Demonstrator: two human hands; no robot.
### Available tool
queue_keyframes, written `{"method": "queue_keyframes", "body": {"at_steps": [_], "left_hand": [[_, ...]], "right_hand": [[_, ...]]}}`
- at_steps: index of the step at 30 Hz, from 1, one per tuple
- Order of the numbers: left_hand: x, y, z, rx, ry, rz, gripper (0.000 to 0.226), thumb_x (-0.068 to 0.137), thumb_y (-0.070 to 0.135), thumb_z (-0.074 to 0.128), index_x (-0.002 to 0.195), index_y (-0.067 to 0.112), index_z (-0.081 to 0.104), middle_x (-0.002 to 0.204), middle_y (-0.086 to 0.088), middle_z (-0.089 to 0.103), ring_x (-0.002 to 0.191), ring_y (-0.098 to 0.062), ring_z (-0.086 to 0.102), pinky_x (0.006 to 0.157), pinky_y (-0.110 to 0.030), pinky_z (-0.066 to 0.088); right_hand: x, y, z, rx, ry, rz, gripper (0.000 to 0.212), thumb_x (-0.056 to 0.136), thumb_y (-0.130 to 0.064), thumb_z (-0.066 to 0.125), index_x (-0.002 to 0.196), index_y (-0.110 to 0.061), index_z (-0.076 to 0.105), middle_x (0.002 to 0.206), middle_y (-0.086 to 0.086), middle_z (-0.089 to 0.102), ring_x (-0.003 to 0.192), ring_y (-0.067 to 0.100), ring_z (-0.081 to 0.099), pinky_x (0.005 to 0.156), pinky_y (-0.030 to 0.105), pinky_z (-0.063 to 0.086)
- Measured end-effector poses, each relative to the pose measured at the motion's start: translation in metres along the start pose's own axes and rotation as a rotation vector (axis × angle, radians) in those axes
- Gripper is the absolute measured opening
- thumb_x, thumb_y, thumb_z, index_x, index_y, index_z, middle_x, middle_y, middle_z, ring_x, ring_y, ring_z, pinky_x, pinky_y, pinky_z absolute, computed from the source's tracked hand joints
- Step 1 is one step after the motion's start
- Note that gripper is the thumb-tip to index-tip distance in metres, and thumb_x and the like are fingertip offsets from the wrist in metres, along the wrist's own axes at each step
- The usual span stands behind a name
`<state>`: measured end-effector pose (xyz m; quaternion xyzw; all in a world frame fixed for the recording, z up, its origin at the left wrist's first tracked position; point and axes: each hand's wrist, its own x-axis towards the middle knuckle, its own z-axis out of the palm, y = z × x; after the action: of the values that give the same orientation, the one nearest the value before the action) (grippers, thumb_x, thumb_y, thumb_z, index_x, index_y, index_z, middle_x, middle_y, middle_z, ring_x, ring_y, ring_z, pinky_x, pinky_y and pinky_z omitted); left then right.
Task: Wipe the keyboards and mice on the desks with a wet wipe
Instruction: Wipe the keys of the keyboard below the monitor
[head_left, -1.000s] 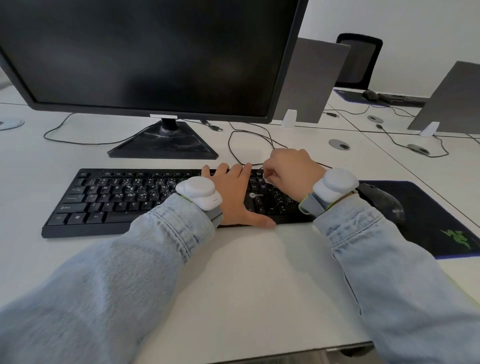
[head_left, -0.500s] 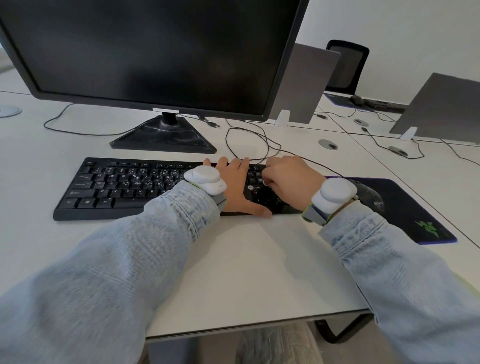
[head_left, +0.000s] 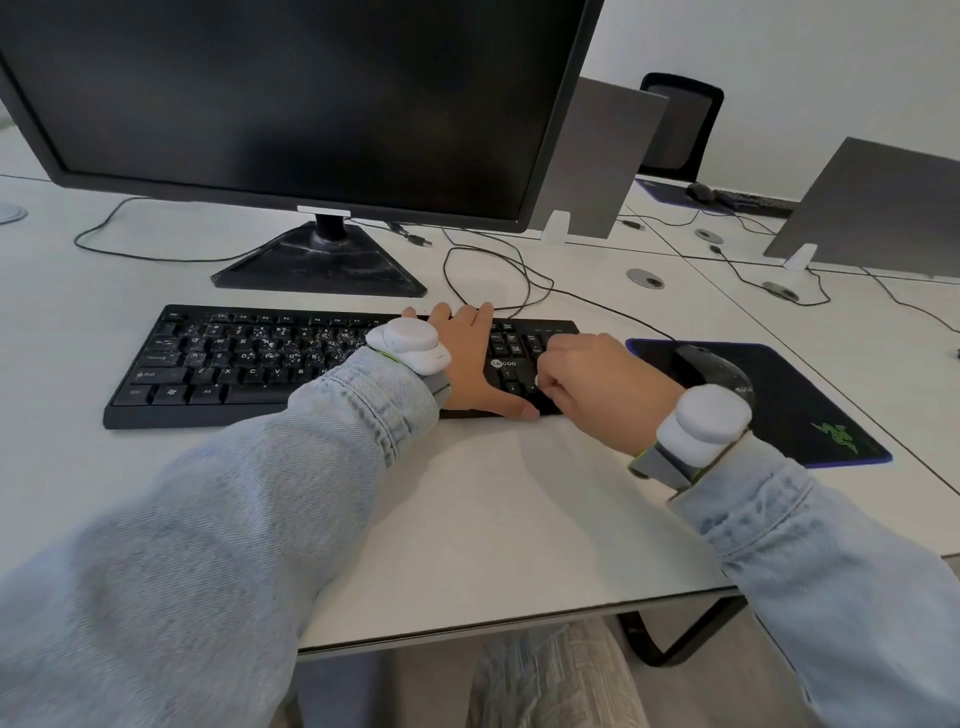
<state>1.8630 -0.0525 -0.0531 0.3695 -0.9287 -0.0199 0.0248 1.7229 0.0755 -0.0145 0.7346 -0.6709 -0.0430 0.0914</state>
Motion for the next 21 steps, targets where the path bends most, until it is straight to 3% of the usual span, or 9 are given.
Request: {"method": "queue_keyframes", "body": {"at_steps": [5, 9, 14, 18, 21], "left_hand": [[0.001, 0.001, 0.000, 0.029, 0.001, 0.002, 0.146, 0.047, 0.106, 0.040, 0.159, 0.018, 0.007, 0.157, 0.002, 0.034, 0.138, -0.028, 0.035, 0.113, -0.056, 0.027], [-0.001, 0.000, 0.000, 0.024, 0.000, -0.008, 0.155, 0.033, 0.108, 0.023, 0.158, 0.018, 0.009, 0.156, 0.002, 0.035, 0.138, -0.028, 0.036, 0.113, -0.056, 0.027], [-0.001, -0.001, 0.000, 0.022, 0.003, 0.011, 0.145, 0.048, 0.107, 0.037, 0.159, 0.018, 0.006, 0.159, 0.002, 0.032, 0.141, -0.028, 0.033, 0.115, -0.058, 0.025], [0.000, -0.002, 0.001, 0.006, -0.016, 0.010, 0.147, 0.047, 0.108, 0.035, 0.160, 0.019, 0.004, 0.161, 0.002, 0.028, 0.144, -0.029, 0.029, 0.117, -0.060, 0.021], [-0.001, -0.001, 0.001, 0.004, 0.000, 0.005, 0.153, 0.038, 0.109, 0.025, 0.159, 0.019, 0.005, 0.160, 0.003, 0.030, 0.143, -0.028, 0.031, 0.116, -0.060, 0.022]], "right_hand": [[-0.019, -0.006, 0.014, 0.131, 0.078, 0.077, 0.015, 0.098, -0.014, 0.045, 0.097, -0.014, 0.061, 0.102, 0.003, 0.056, 0.094, 0.024, 0.054, 0.086, 0.038, 0.042], [-0.027, 0.004, 0.017, 0.247, 0.108, 0.135, 0.012, 0.096, -0.016, 0.049, 0.088, -0.017, 0.059, 0.095, 0.003, 0.057, 0.087, 0.024, 0.055, 0.083, 0.038, 0.045], [-0.033, 0.036, 0.004, 0.257, 0.090, 0.257, 0.013, 0.091, -0.021, 0.054, 0.080, -0.023, 0.061, 0.082, -0.006, 0.057, 0.079, 0.016, 0.055, 0.074, 0.029, 0.042], [0.009, 0.048, -0.006, 0.362, 0.327, 0.299, 0.009, 0.089, -0.023, 0.057, 0.083, -0.021, 0.064, 0.078, -0.004, 0.062, 0.074, 0.015, 0.053, 0.068, 0.029, 0.039], [0.052, 0.042, 0.005, 0.431, 0.309, 0.302, 0.006, 0.088, -0.022, 0.062, 0.086, -0.019, 0.067, 0.079, -0.006, 0.059, 0.077, 0.013, 0.052, 0.068, 0.026, 0.036]]}}
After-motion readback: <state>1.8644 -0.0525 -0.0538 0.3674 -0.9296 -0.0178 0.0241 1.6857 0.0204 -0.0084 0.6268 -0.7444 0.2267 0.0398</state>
